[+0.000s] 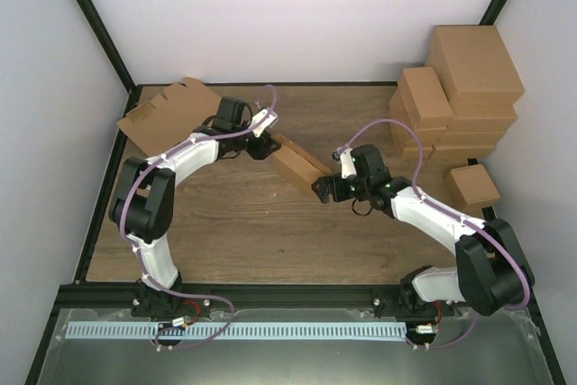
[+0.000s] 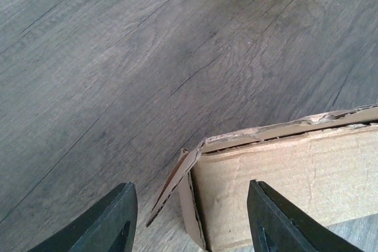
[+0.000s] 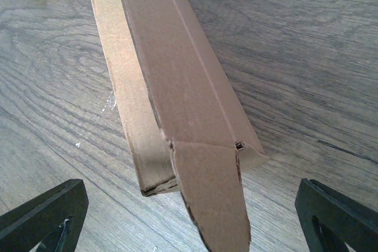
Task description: Fold the paper box
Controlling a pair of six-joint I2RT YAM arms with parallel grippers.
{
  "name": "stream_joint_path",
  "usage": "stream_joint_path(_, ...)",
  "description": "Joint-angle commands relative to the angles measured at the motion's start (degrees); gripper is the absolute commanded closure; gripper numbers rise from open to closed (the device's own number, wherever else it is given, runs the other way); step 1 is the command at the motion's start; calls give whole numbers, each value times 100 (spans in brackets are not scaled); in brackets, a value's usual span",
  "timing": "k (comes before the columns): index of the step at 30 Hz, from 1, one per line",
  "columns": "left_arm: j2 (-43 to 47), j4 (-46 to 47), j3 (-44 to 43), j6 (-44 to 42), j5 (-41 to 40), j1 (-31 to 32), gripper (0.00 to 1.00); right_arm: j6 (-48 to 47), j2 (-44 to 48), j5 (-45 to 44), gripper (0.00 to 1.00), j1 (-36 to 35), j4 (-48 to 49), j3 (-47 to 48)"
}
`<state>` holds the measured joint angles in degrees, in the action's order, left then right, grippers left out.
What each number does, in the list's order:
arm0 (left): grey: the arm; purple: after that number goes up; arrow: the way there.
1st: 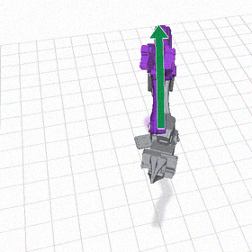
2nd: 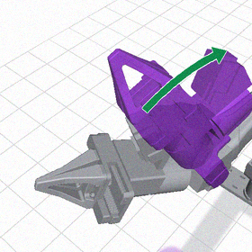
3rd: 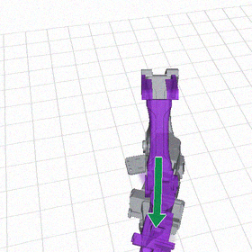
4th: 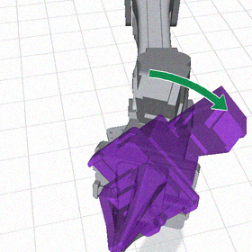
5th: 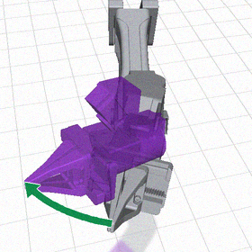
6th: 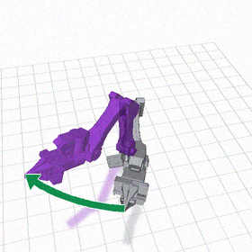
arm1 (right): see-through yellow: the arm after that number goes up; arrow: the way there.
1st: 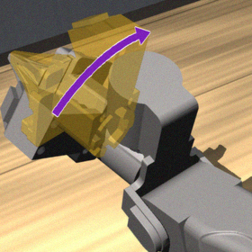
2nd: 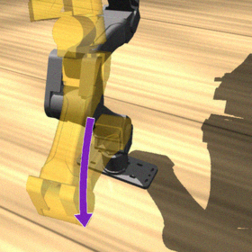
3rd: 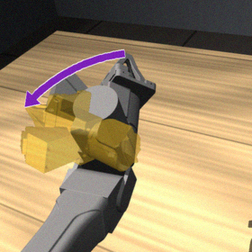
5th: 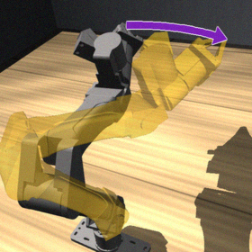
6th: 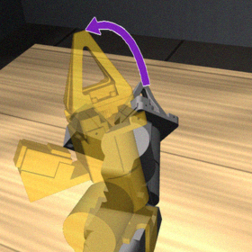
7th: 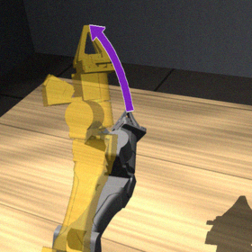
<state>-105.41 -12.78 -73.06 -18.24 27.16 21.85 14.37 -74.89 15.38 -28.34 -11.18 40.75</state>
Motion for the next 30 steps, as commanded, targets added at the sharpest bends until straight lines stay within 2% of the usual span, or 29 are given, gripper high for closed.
stream_joint_path(1, -116, -94, -191, -174, 210, -2, 49, -31, 0, -34, 1, -58, -18, 306)
stream_joint_path(10, -237, -326, -385, -93, 211, 21, 77, -16, -18, -126, 1, -58, -106, 345)
stream_joint_path(16, -240, -363, -320, 152, 62, 311, 83, 91, -214, -291, 1, -58, -207, 492)
stream_joint_path(19, -221, -398, -291, 363, -346, 489, 89, 260, -282, -326, 2, -58, -156, 548)
stream_joint_path(23, -162, -479, -271, 774, -487, 581, 96, 420, -386, -511, 6, -58, -55, 597)
stream_joint_path(30, -16, -820, -297, 1292, -650, 628, 96, 533, -551, -926, 10, -58, -14, 637)
